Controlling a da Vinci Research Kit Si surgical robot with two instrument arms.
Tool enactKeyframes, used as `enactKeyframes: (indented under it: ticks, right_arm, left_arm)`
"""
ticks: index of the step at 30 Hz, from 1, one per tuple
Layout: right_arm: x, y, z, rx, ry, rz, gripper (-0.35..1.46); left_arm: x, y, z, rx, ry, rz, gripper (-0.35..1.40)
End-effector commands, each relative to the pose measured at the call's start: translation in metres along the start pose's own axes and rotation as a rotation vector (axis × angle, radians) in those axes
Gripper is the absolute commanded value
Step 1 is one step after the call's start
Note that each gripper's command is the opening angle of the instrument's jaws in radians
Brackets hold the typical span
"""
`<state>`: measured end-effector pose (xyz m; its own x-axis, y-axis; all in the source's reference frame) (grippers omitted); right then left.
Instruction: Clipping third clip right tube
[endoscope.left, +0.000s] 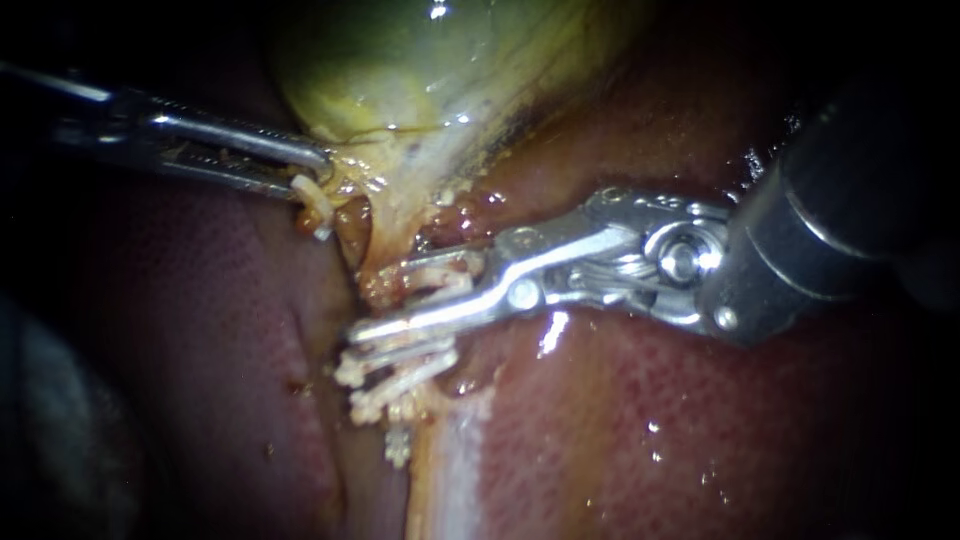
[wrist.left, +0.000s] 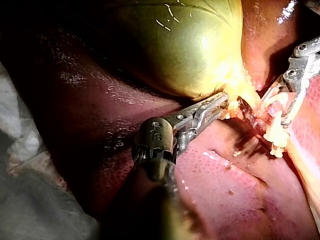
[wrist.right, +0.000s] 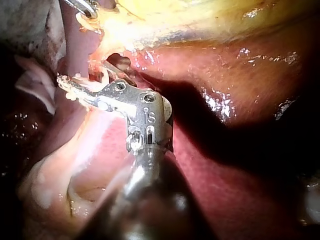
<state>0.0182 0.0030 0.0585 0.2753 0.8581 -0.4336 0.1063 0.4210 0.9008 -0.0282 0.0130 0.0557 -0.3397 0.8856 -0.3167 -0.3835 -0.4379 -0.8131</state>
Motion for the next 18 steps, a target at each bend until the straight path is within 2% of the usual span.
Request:
enactKeyframes:
  ticks: [1,5,18]
  right_arm:
    - [-0.0002,0.0002,0.0,0.001,-0.001,-0.002,0.5]
    - [-0.0008,0.0012,-0.0002,-0.013,0.008,-0.006,0.5]
    - [-0.0006,0.0032,-0.0007,-0.043,0.033,-0.005,0.5]
  left_arm:
    - [0.0,-0.0001,0.0001,0.001,0.001,0.0,-0.35]
    - [0.0,-0.0001,0.0001,0.001,0.001,0.0,-0.35]
    - [0.0,-0.0001,0.0001,0.001,0.001,0.0,-0.35]
